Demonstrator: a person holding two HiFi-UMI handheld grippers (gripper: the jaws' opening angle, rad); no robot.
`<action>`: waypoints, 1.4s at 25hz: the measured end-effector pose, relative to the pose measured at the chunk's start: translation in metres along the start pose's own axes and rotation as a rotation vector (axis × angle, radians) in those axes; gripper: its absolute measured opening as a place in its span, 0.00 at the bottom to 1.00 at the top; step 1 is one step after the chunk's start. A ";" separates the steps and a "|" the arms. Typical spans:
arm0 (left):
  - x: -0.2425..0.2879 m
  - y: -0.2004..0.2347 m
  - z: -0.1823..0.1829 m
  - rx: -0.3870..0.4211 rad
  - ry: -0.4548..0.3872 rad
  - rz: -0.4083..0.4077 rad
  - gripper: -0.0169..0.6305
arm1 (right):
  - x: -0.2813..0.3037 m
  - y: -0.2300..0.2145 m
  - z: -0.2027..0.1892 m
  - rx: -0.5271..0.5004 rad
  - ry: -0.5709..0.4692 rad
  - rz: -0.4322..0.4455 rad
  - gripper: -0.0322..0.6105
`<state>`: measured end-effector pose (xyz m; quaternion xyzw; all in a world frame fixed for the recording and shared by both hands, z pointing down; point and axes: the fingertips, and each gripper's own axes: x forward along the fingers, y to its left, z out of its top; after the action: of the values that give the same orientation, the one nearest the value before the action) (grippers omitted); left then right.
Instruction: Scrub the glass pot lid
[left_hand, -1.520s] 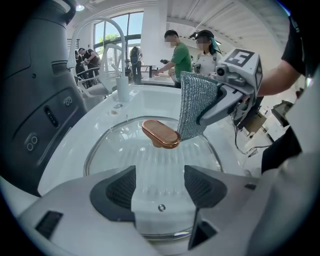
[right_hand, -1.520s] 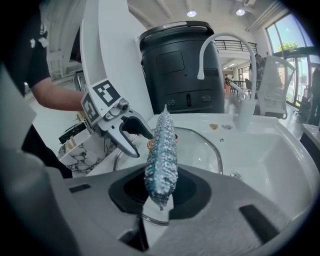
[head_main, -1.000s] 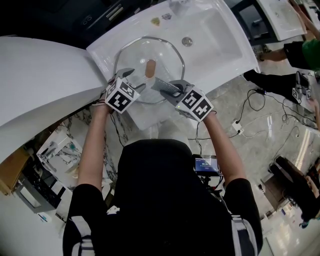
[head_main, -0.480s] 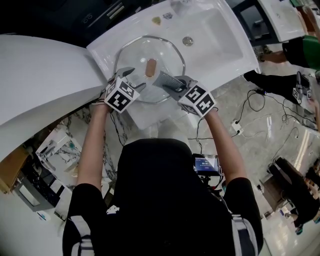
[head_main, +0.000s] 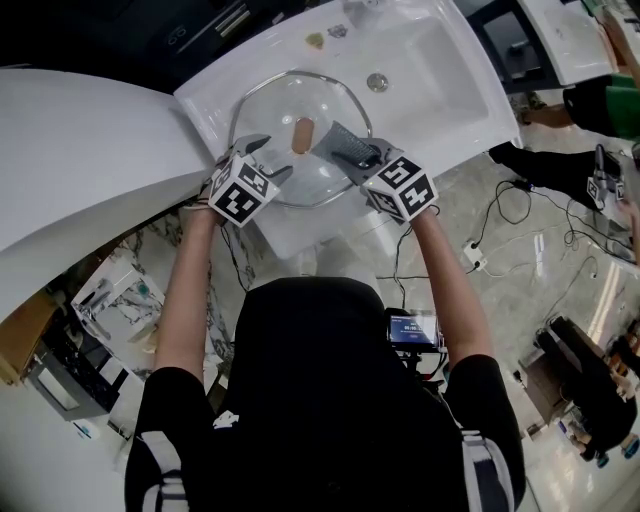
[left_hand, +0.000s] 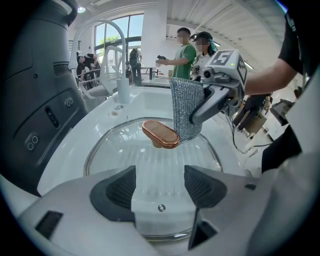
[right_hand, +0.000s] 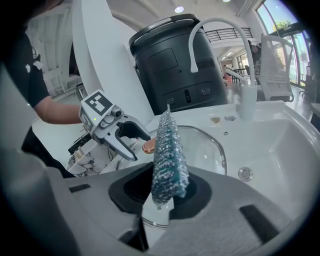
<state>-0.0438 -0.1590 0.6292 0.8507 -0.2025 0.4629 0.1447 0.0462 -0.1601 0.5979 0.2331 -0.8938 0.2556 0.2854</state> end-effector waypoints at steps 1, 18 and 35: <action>0.000 0.000 0.000 0.000 -0.001 0.000 0.45 | 0.001 -0.002 0.001 0.000 -0.001 -0.004 0.16; 0.000 0.000 0.000 -0.001 -0.006 0.001 0.45 | 0.003 -0.048 0.020 0.035 -0.037 -0.108 0.16; 0.000 0.000 -0.001 -0.002 -0.012 0.005 0.45 | -0.002 -0.084 0.033 -0.100 -0.020 -0.340 0.16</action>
<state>-0.0443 -0.1591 0.6298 0.8529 -0.2058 0.4579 0.1433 0.0815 -0.2429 0.6006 0.3691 -0.8559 0.1563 0.3267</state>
